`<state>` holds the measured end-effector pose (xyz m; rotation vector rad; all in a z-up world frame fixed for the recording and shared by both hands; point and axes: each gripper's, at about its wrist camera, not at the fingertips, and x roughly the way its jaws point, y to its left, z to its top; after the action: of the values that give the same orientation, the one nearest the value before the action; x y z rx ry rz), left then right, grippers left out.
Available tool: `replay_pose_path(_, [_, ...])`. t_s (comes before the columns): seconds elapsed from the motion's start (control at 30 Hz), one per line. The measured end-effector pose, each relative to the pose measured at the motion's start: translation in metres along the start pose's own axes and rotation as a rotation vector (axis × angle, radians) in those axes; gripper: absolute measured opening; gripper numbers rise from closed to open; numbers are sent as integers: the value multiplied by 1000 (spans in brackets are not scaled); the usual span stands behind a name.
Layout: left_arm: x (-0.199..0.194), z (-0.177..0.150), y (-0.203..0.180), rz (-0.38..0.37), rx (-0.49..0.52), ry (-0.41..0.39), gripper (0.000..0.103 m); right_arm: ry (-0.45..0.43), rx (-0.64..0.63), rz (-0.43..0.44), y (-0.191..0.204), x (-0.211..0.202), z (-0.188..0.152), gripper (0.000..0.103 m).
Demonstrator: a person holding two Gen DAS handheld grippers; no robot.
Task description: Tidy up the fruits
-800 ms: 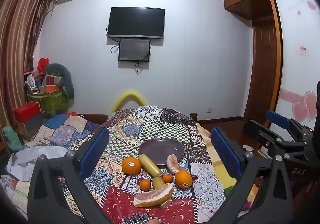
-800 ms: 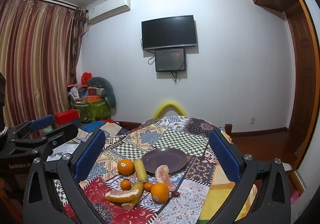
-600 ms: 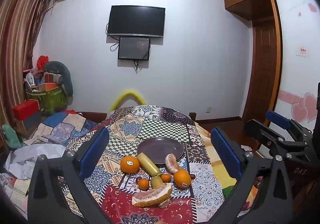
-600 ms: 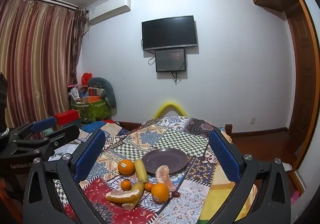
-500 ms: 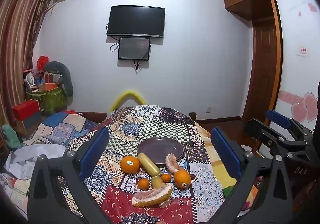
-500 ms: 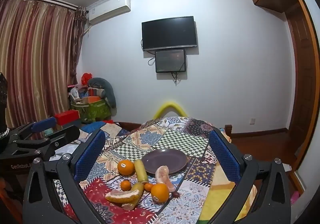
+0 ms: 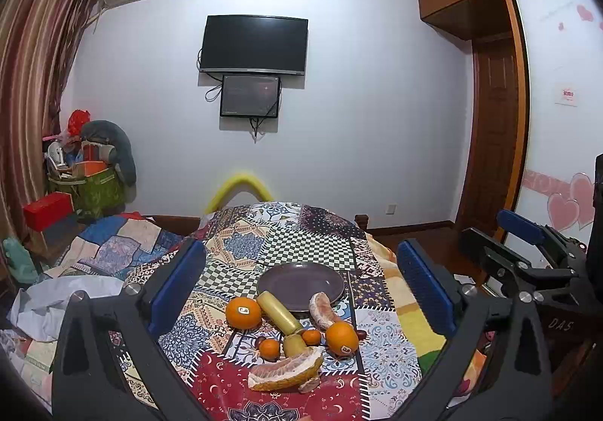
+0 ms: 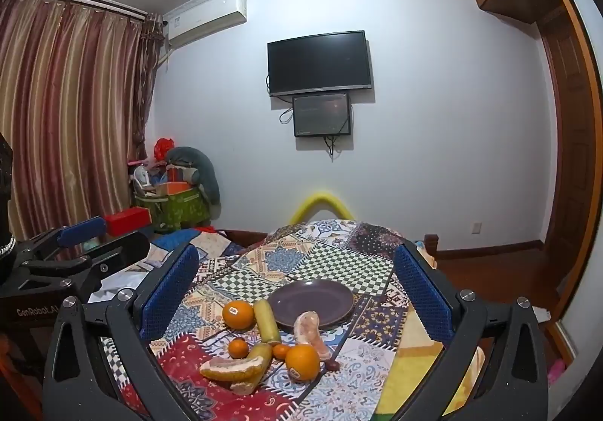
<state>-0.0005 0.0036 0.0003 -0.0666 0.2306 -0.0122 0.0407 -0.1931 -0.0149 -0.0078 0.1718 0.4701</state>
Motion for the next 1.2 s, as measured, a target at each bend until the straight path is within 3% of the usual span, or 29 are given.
replay_pose_path(1.2, [-3, 3, -11, -5, 3, -5, 103, 1, 14, -12, -6, -1, -1, 103])
